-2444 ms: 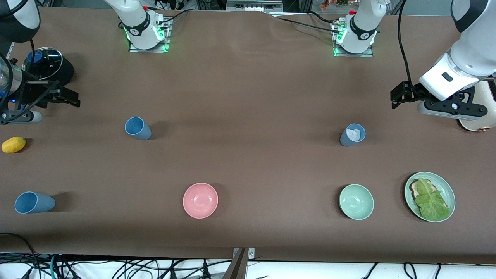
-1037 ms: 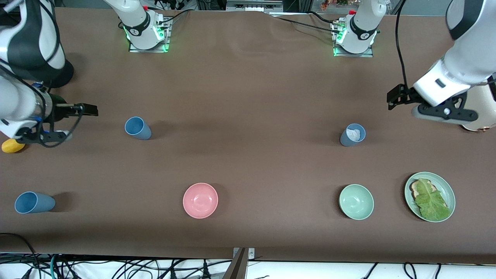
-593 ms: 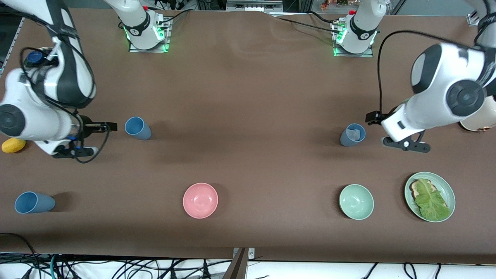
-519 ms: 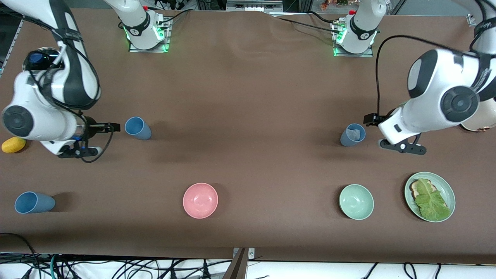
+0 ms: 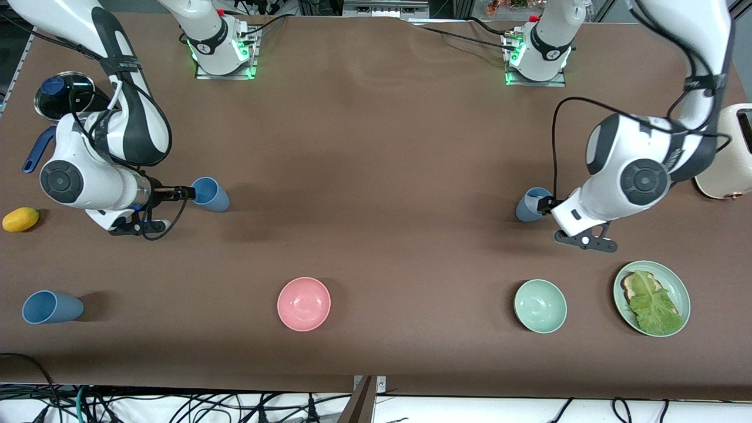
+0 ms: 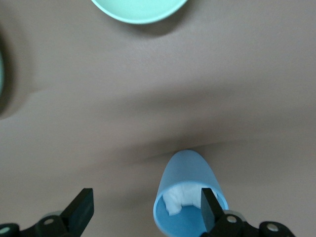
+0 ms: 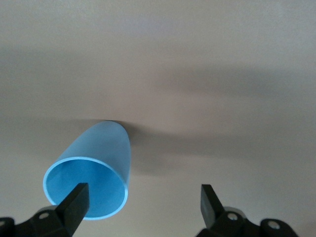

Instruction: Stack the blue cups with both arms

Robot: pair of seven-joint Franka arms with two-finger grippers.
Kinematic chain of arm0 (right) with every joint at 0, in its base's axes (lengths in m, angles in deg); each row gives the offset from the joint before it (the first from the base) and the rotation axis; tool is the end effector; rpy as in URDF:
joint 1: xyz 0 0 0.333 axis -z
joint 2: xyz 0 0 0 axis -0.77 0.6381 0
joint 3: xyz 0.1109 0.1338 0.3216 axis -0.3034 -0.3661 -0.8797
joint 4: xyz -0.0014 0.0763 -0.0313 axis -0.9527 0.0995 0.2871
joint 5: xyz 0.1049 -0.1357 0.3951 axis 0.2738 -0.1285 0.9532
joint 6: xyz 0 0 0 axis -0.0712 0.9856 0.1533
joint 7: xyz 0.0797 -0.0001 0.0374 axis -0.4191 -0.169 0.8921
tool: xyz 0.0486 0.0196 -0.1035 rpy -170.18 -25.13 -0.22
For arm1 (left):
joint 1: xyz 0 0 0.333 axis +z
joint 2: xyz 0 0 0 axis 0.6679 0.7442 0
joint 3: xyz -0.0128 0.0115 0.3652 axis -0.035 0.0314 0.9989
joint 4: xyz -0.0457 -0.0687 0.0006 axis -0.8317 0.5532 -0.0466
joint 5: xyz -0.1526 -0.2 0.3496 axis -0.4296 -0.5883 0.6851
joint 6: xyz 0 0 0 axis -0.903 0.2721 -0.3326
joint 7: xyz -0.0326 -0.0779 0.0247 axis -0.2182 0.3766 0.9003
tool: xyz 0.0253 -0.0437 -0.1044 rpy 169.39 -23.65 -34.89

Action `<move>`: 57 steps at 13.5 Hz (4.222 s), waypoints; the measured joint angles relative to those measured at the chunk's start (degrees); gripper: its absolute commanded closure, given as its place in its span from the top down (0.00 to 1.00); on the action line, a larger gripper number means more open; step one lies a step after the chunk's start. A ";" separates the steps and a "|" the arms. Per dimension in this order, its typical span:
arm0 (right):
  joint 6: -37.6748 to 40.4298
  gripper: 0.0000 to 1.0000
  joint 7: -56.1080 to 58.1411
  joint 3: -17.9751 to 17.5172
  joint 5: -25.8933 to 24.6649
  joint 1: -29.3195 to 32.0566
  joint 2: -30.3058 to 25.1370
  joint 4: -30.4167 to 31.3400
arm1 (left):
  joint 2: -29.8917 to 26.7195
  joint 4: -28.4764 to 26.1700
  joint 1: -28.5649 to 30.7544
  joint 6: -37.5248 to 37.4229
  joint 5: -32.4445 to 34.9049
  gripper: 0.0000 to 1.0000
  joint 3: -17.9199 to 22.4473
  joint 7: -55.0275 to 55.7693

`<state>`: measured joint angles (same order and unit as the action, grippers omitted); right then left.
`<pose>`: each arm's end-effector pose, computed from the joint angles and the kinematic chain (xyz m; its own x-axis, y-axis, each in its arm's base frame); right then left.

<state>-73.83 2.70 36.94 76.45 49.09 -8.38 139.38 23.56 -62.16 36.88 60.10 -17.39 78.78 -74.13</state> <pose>0.6310 0.0143 0.3016 0.9589 0.0795 -0.2725 0.0843 -0.9964 0.0058 0.6468 -0.0830 0.3078 0.9626 -0.2158 -0.1638 -0.2279 -0.9719 -0.0591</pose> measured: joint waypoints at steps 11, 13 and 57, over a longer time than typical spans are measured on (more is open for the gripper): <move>-1.59 0.00 -2.99 -0.31 0.07 -0.42 3.64 0.43 | -0.54 -4.69 0.14 2.93 -0.08 0.94 -0.11 -0.02; -1.37 0.00 -3.42 -0.70 0.10 -0.43 3.64 0.43 | -0.49 -4.93 0.14 2.17 -0.36 0.94 -0.11 -0.02; 19.66 0.00 -44.26 -2.71 9.58 -19.91 5.99 -28.89 | 8.53 17.37 -28.28 -2.57 -19.62 1.00 -3.38 40.82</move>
<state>-54.17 -41.56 34.23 86.03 29.18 -2.40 110.50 32.09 -44.79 8.61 57.53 -37.01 75.39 -33.31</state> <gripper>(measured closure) 0.952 0.163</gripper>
